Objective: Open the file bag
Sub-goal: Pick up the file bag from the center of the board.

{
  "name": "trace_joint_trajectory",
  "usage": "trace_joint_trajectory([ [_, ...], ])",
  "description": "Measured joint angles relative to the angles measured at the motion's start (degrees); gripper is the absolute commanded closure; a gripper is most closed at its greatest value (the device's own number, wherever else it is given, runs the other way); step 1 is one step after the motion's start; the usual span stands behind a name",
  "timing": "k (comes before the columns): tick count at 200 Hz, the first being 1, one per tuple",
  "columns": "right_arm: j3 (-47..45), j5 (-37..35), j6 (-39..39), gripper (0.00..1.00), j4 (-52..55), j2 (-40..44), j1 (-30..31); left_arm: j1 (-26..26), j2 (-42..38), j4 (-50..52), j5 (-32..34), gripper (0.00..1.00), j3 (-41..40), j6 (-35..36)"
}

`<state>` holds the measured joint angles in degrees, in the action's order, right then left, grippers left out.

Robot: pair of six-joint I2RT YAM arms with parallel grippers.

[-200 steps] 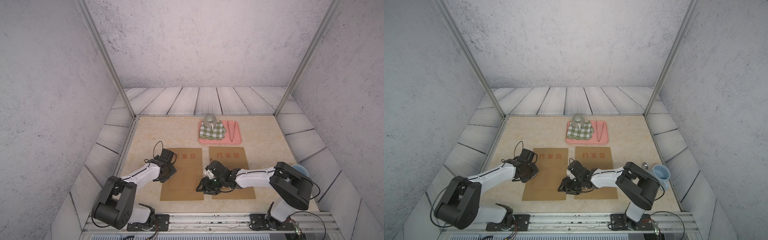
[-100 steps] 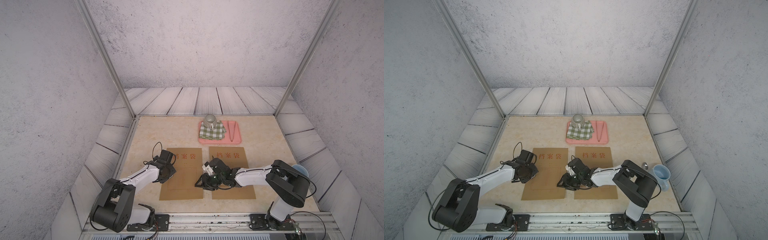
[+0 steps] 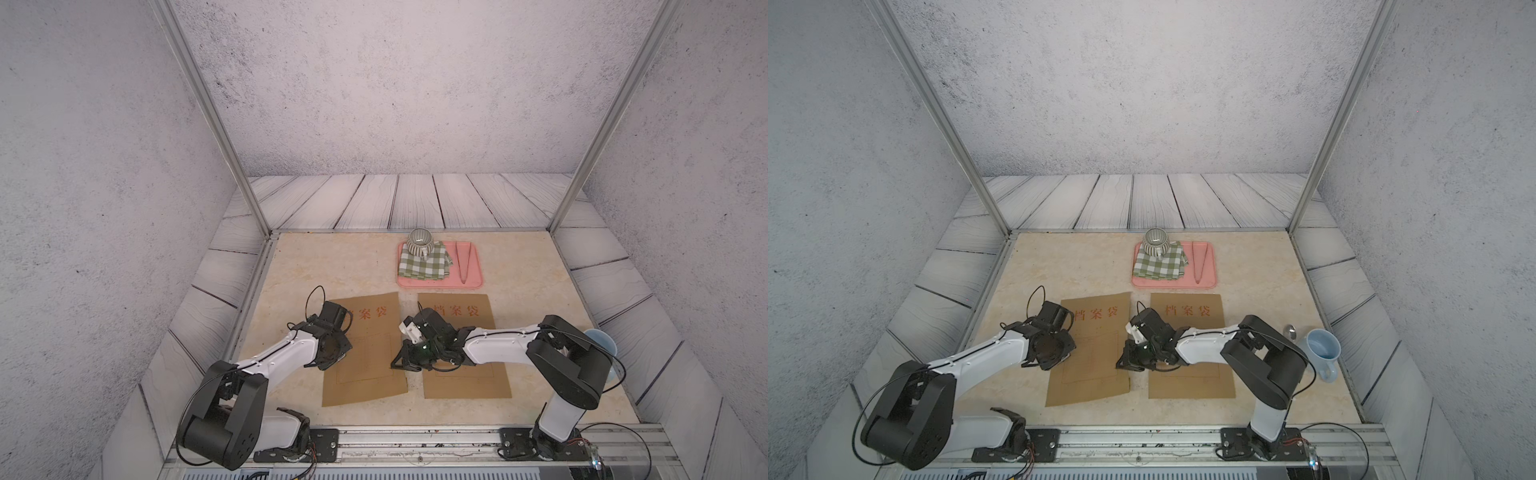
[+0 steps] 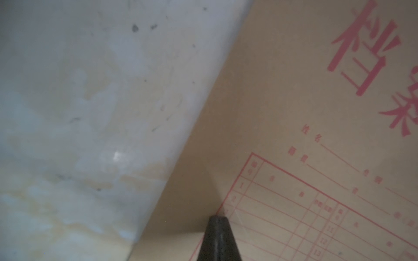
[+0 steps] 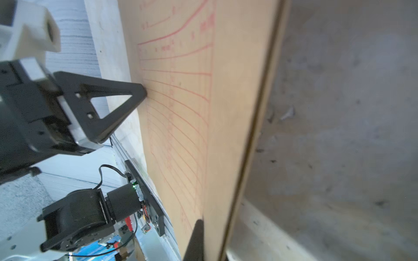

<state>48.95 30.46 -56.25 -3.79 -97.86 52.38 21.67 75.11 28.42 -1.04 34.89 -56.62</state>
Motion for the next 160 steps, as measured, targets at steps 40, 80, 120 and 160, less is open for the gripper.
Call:
trace_joint_trajectory([
  [40, 12.4, -8.3, 11.4, 1.0, 18.6, 8.3, 0.2, 0.8, -7.6, 11.0, 4.2, 0.29, 15.3, 6.3],
  [80, 24.9, -20.0, 22.5, 1.0, 34.6, 12.6, 2.0, 4.8, -8.4, 19.0, 8.8, 0.05, 42.9, 14.3],
  [120, 31.7, -30.4, 28.5, 1.0, 44.9, 12.8, 5.0, 13.2, -0.2, 24.4, 9.8, 0.02, 62.6, 18.4],
  [160, 32.3, -38.1, 30.6, 1.0, 49.7, 13.4, 7.9, 17.2, 6.2, 26.9, 10.8, 0.04, 67.9, 19.1],
])
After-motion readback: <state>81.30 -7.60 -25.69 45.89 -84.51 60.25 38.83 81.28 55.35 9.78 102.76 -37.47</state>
